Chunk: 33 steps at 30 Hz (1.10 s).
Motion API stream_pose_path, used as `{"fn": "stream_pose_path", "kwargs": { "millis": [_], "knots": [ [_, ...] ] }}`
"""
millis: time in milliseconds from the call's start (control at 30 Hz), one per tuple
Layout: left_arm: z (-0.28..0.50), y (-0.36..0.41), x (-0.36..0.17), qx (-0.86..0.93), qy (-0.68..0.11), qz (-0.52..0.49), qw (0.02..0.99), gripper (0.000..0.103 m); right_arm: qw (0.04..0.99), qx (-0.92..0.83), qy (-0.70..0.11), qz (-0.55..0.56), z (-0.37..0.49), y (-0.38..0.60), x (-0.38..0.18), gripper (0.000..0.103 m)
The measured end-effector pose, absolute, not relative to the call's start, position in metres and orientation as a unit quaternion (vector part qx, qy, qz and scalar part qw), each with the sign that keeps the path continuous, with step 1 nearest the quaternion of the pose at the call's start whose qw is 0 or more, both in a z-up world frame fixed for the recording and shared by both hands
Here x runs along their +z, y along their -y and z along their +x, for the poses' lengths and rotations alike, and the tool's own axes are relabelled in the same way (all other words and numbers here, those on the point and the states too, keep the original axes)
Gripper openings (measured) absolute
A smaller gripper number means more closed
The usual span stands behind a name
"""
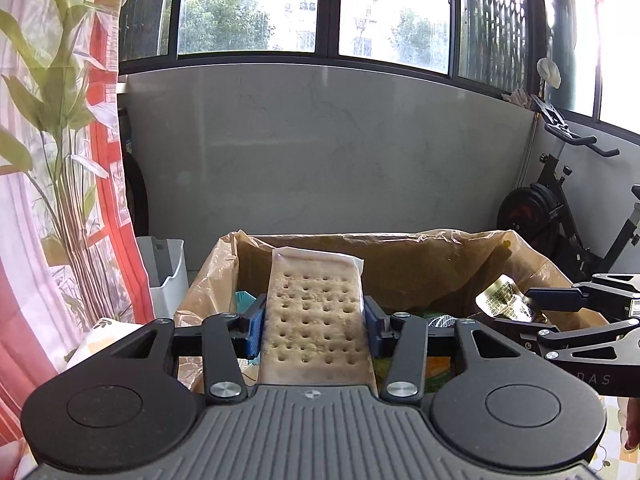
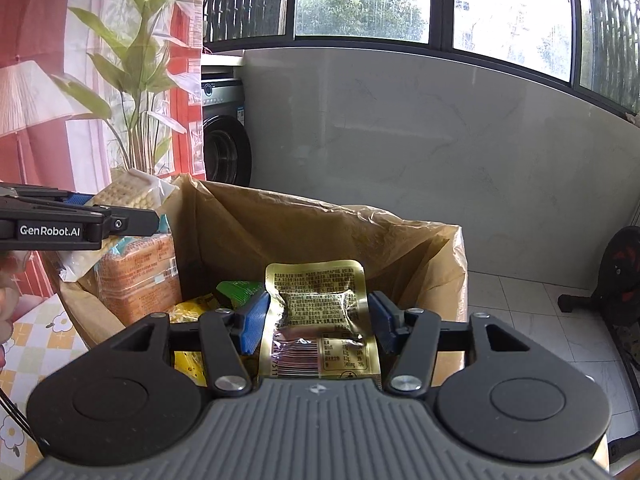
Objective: Organize snacks
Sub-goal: 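Open both tools to drop the packets into the box, then move both open tools back down to the snacks beside the cardboard box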
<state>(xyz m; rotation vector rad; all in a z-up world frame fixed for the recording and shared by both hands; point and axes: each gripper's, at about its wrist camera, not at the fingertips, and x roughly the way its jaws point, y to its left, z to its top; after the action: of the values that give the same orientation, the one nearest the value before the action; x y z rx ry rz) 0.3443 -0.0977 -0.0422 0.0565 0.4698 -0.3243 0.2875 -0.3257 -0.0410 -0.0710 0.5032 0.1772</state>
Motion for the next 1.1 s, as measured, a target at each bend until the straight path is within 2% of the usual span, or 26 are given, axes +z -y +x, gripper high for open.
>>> {"fn": "stream_pose_path", "kwargs": {
  "millis": [67, 100, 133, 267, 400, 467, 667, 1100],
  "knots": [
    [0.344, 0.095, -0.042, -0.159, -0.228, 0.022, 0.96, 0.065, 0.965, 0.086, -0.246, -0.04, 0.287, 0.325, -0.042, 0.059],
    [0.344, 0.094, -0.042, -0.156, -0.227, 0.018, 0.961, 0.068, 0.965, 0.082, -0.244, -0.042, 0.286, 0.325, -0.042, 0.064],
    [0.344, 0.092, -0.041, -0.153, -0.227, 0.017, 0.962, 0.069, 0.966, 0.078, -0.243, -0.041, 0.285, 0.325, -0.042, 0.068],
    [0.338, 0.084, -0.035, -0.15, -0.225, 0.017, 0.963, 0.073, 0.968, 0.075, -0.239, -0.028, 0.279, 0.329, -0.039, 0.069],
    [0.324, 0.074, -0.027, -0.154, -0.219, 0.01, 0.963, 0.076, 0.973, 0.078, -0.215, -0.018, 0.263, 0.33, -0.033, 0.083],
    [0.314, 0.067, -0.022, -0.153, -0.207, 0.012, 0.966, 0.082, 0.975, 0.079, -0.207, -0.016, 0.253, 0.329, -0.032, 0.083],
    [0.283, 0.043, -0.01, -0.161, -0.188, 0.005, 0.969, 0.087, 0.978, 0.087, -0.189, -0.001, 0.223, 0.32, -0.026, 0.088],
    [0.233, -0.003, -0.039, -0.133, -0.212, 0.004, 0.968, 0.088, 0.976, 0.102, -0.19, -0.014, 0.173, 0.294, -0.046, 0.088]
  ]
}}
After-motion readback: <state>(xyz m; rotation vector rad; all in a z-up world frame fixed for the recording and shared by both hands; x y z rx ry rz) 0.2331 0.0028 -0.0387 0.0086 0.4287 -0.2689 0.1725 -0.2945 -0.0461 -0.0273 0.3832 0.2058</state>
